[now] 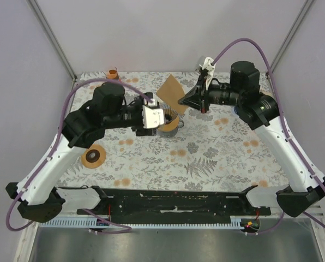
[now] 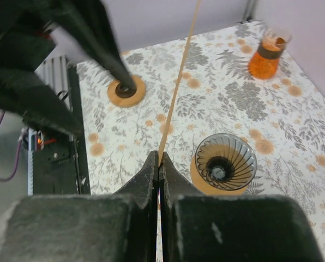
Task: Place the coffee filter in the dripper
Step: Adjust the coffee filter.
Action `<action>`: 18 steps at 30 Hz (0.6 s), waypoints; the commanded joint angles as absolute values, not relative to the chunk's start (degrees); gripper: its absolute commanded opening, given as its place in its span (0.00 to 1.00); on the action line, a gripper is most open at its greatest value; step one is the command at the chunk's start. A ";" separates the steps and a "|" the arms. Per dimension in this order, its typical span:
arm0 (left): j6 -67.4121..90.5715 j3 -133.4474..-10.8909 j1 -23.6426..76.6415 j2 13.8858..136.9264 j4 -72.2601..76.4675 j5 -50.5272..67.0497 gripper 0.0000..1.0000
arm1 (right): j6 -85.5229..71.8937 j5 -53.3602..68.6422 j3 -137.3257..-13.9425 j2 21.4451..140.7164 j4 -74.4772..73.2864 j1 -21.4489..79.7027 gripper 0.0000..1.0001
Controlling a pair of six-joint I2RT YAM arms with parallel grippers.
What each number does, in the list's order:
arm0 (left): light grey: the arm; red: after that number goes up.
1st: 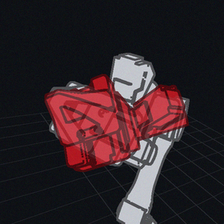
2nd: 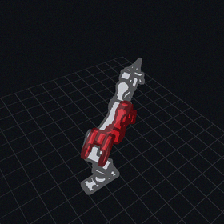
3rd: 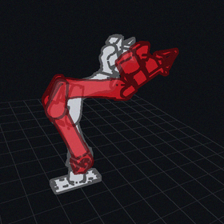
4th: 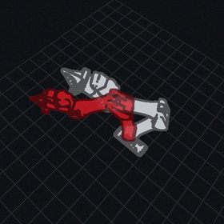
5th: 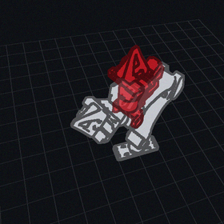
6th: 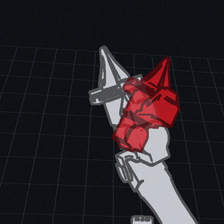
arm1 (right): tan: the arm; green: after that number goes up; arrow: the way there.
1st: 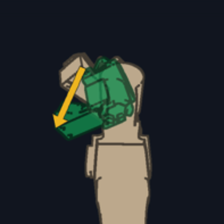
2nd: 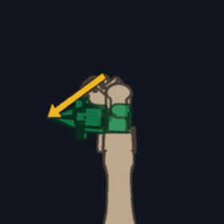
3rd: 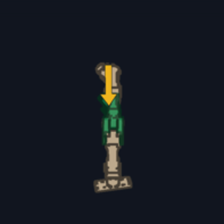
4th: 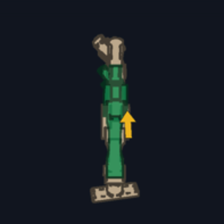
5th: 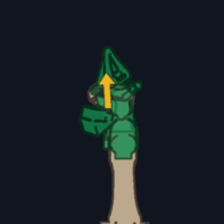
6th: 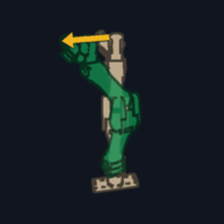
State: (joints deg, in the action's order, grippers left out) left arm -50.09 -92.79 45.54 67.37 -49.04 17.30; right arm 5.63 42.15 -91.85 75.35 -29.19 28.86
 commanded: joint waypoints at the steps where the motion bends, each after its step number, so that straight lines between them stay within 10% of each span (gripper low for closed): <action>1: -25.42 -100.89 39.48 70.13 -57.05 31.80 0.77 | 18.27 52.35 -93.52 71.46 -37.87 28.92 0.00; 15: -14.69 -101.78 36.39 74.18 -51.78 51.67 0.79 | 18.20 57.31 -91.84 68.90 -36.57 32.07 0.00; 18: -12.49 -101.86 37.00 75.58 -49.58 53.52 0.66 | 16.88 57.92 -92.63 69.69 -34.90 33.48 0.00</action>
